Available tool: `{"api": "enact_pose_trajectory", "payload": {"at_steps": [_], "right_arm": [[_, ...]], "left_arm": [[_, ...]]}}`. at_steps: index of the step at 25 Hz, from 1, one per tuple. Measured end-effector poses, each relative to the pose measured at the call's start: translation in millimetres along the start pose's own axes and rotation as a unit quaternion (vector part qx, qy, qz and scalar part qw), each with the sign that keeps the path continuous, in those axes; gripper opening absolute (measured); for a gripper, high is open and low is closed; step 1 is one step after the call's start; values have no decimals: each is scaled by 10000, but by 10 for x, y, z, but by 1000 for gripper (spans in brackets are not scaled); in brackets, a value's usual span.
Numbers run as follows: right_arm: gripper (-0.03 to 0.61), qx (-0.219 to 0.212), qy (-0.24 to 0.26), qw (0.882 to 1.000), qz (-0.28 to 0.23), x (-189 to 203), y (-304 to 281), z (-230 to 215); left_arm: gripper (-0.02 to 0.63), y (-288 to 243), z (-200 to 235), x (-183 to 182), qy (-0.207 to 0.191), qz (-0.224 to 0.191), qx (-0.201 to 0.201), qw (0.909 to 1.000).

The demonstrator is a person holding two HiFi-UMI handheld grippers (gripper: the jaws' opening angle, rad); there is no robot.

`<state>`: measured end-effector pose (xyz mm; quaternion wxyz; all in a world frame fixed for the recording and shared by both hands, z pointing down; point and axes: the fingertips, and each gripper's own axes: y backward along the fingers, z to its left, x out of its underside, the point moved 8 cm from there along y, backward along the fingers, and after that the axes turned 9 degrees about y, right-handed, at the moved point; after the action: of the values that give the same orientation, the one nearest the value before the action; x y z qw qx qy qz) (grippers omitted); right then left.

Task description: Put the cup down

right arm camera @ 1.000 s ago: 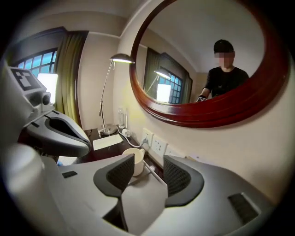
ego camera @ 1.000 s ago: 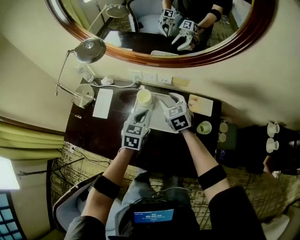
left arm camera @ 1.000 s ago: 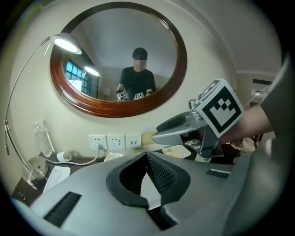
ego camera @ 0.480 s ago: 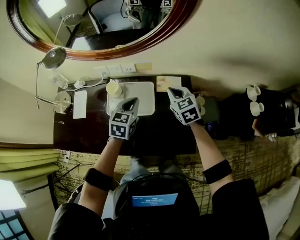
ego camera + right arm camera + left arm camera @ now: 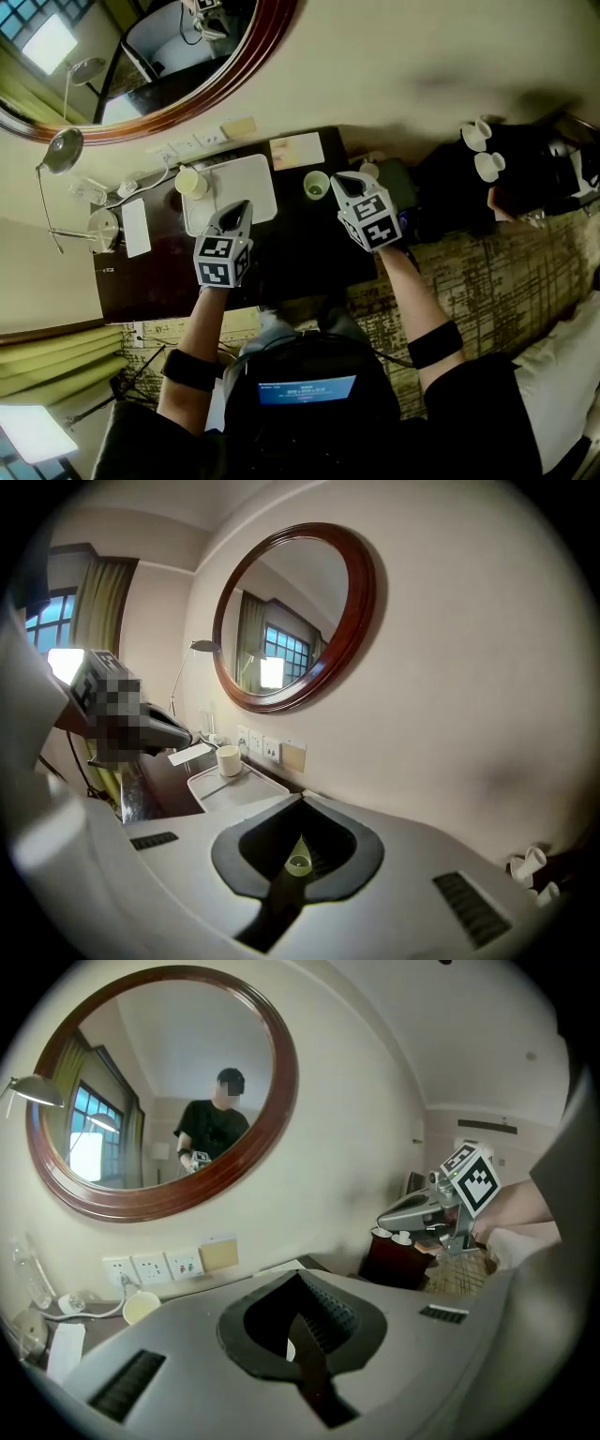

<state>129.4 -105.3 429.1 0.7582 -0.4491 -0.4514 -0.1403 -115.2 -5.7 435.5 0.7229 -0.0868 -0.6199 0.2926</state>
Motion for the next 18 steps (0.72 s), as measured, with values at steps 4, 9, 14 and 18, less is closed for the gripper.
{"api": "enact_pose_trajectory", "payload": {"at_steps": [4,9,14,18], "right_arm": [[2,77,-209,9997,68,180,80,37],[2,46,-378,9992,112,346,97,90],[2,-20,-436,9988,221,475,70,117],[1,-76,-513,9982,304,563,47,121]], "left_arm": [[0,31,-77,33,-183,-57,-14,9998],[0,77,-210,83,-102,-78,24,9999],[0,48,-234,129,-30,-69,-32,10000],[0,-80,-282,157,-79,82,25,9999]]}}
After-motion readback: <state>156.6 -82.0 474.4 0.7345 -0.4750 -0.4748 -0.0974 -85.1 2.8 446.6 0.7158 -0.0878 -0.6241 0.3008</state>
